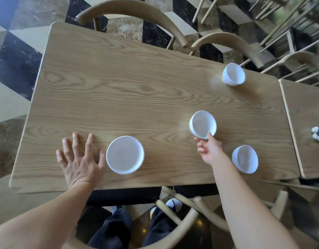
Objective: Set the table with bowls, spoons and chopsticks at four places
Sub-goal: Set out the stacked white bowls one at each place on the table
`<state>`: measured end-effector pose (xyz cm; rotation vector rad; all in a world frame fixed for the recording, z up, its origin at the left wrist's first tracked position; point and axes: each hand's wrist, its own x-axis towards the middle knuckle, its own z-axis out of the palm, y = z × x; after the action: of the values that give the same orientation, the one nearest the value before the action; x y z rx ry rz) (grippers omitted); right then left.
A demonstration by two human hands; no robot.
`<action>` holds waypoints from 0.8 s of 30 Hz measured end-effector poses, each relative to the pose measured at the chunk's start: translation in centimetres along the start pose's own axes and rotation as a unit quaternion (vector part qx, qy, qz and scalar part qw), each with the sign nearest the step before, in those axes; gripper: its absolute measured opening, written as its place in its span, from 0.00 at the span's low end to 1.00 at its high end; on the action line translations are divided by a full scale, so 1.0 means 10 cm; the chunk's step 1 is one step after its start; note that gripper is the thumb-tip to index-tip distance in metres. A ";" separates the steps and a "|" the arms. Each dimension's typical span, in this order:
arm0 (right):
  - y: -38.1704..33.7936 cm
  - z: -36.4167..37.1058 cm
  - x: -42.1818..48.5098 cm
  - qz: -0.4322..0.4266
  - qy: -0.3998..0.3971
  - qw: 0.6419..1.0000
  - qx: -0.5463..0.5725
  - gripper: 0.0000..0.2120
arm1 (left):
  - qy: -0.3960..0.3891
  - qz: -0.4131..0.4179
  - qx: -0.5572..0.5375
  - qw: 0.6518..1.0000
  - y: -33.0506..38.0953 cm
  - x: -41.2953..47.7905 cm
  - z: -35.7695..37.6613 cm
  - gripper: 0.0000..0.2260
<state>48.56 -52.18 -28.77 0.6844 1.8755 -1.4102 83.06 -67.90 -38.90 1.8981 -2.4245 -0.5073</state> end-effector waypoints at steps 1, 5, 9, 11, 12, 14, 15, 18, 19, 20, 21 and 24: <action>-0.02 0.04 0.03 -0.002 0.006 1.000 -0.011 0.06 | 0.001 0.001 0.001 1.000 0.00 0.00 0.00 0.31; -0.04 0.14 0.09 -0.015 0.023 0.998 -0.050 0.12 | 0.011 0.002 0.006 1.000 -0.01 0.00 0.03 0.31; 0.04 0.35 -0.06 -0.023 -0.023 0.995 -0.094 0.11 | 0.007 -0.001 0.003 1.000 0.01 -0.01 -0.01 0.32; 0.14 0.57 -0.21 -0.031 -0.074 0.988 -0.129 0.09 | 0.004 0.000 0.003 1.000 0.02 -0.01 -0.03 0.32; 0.19 0.69 -0.29 -0.032 -0.104 0.983 -0.146 0.07 | 0.001 -0.002 0.007 1.000 0.03 -0.01 -0.04 0.31; 0.28 0.93 -0.44 -0.025 -0.164 0.970 -0.179 0.06 | -0.007 -0.008 0.012 1.000 0.03 0.00 -0.04 0.31; 0.32 1.04 -0.51 -0.020 -0.191 0.962 -0.193 0.06 | -0.010 -0.011 0.010 1.000 0.03 0.00 -0.04 0.31; 0.40 1.28 -0.60 -0.015 -0.242 0.945 -0.220 0.06 | -0.010 -0.010 0.009 1.000 0.02 0.02 -0.04 0.31; 0.41 1.34 -0.61 -0.016 -0.250 0.941 -0.227 0.06 | -0.009 -0.010 0.013 1.000 0.02 0.02 -0.04 0.31; 0.40 1.40 -0.61 -0.018 -0.256 0.938 -0.232 0.05 | -0.008 -0.009 0.016 1.000 0.02 0.01 -0.04 0.31; 0.39 1.46 -0.60 -0.021 -0.260 0.936 -0.237 0.05 | -0.007 -0.009 0.016 1.000 0.01 0.01 -0.03 0.31; 0.35 1.61 -0.56 -0.026 -0.262 0.933 -0.246 0.05 | -0.002 -0.007 0.016 1.000 0.01 0.03 -0.02 0.31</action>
<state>58.05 -66.77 -29.44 0.0013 1.7074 -0.9588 83.00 -68.19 -38.70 1.9289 -2.4388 -0.4762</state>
